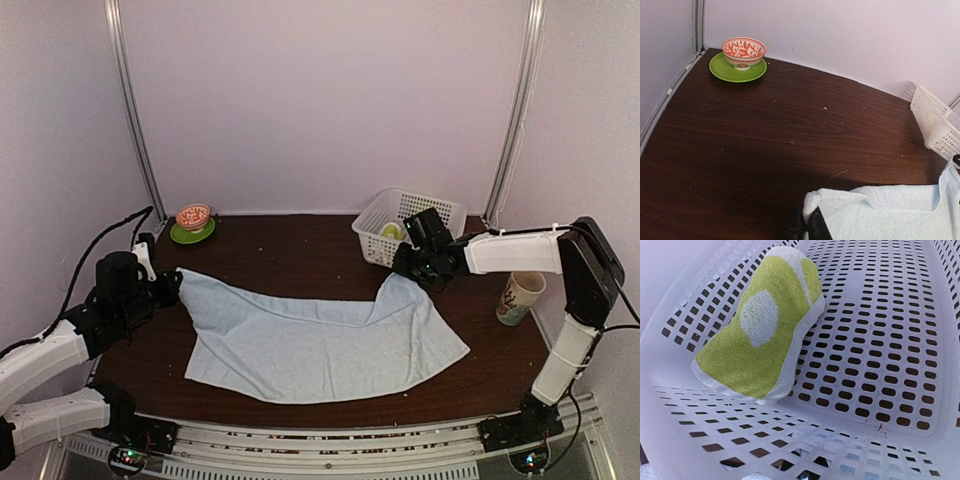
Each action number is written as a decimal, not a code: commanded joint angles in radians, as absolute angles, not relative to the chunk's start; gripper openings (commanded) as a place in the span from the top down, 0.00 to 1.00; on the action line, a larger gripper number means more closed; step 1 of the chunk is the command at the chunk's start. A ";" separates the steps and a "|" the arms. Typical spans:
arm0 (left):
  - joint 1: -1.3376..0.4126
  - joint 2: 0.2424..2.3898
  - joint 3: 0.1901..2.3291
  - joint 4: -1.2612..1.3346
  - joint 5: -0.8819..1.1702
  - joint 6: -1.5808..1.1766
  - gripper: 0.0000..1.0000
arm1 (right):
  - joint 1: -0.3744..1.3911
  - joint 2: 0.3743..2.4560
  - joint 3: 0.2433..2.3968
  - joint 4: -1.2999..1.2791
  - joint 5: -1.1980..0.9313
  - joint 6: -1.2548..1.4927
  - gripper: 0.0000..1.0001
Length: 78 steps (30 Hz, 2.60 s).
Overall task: Roll the towels
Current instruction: Adjust the storage box at the center of the board, then fold the towel at the center of the board.
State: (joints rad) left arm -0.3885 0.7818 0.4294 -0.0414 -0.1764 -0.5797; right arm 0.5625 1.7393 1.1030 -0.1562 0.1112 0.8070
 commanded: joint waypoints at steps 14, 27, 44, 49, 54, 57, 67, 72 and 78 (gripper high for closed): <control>-0.382 0.726 0.449 -0.066 -0.175 -0.579 1.00 | 0.543 1.341 0.785 -0.124 0.038 0.653 1.00; -0.383 0.647 0.451 -0.113 -0.198 -0.584 1.00 | 0.521 0.962 0.648 -0.251 0.220 0.697 1.00; -0.383 0.801 0.526 0.052 -0.080 -0.506 1.00 | 0.503 0.751 0.597 -0.284 0.331 0.755 1.00; -0.383 0.800 0.520 0.121 -0.070 -0.468 1.00 | 0.503 0.755 0.602 -0.281 0.323 0.748 1.00; -0.383 0.823 0.471 0.196 -0.062 -0.479 1.00 | 0.503 0.760 0.562 -0.263 0.305 0.759 1.00; -0.383 0.831 0.462 0.200 -0.032 -0.485 1.00 | 0.504 0.754 0.550 -0.268 0.287 0.764 1.00; -0.382 0.611 0.359 -0.023 -0.061 -0.600 1.00 | 0.504 0.632 0.487 -0.421 0.199 0.822 1.00; -0.383 0.513 0.308 -0.091 -0.060 -0.649 1.00 | 0.505 0.582 0.464 -0.489 0.151 0.842 1.00; -0.385 0.474 0.303 -0.195 -0.050 -0.683 1.00 | 0.505 0.526 0.456 -0.565 0.096 0.840 1.00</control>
